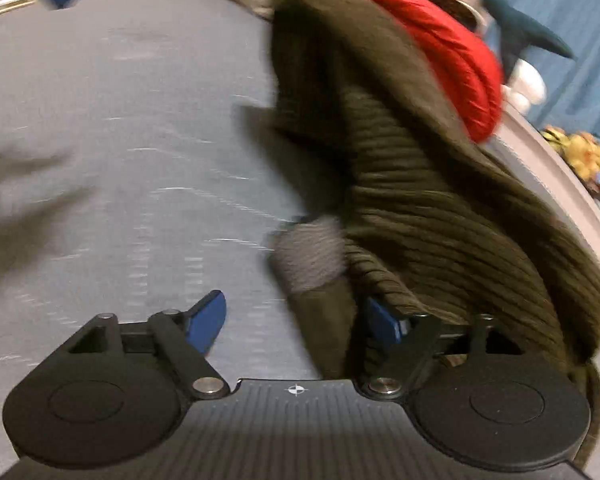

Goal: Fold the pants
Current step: 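Grasp the grey striped waistband with the right gripper and lift it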

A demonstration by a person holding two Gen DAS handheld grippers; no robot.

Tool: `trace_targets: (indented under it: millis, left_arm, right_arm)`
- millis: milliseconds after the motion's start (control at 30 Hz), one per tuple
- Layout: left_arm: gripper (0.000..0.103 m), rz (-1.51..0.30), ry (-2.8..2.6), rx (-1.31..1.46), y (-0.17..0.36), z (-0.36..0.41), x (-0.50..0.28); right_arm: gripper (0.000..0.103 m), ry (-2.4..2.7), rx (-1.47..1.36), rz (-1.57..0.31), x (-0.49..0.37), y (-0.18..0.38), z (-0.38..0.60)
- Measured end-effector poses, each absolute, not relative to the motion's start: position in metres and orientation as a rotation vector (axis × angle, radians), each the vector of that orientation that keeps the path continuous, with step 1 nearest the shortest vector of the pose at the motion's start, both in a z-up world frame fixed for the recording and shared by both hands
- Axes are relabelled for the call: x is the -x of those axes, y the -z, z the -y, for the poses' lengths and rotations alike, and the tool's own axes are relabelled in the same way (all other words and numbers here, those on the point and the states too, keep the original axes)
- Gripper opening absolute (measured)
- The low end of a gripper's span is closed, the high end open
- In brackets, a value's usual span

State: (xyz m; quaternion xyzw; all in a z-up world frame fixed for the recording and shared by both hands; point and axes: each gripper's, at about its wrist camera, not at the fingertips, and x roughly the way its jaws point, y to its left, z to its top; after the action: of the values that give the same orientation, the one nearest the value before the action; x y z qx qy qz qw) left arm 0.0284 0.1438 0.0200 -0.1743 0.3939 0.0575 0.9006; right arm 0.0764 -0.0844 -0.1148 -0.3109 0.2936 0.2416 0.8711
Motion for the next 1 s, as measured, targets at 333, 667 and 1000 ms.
trace_targets:
  millis: [333,667,1000]
  left_arm:
    - [0.044,-0.816,-0.117,0.365,-0.019,-0.147,-0.032]
    - [0.044,-0.805,-0.127,0.38,-0.024,-0.151,-0.026]
    - [0.044,-0.753,-0.166,0.41,-0.035,-0.164,-0.022]
  right_arm:
    - [0.072,-0.489,0.669,-0.617,-0.087,0.122,0.084]
    - [0.01,-0.621,0.59,-0.59,-0.088,0.094,0.075]
    - [0.008,-1.081,0.394,-0.343,0.001,0.023,0.047]
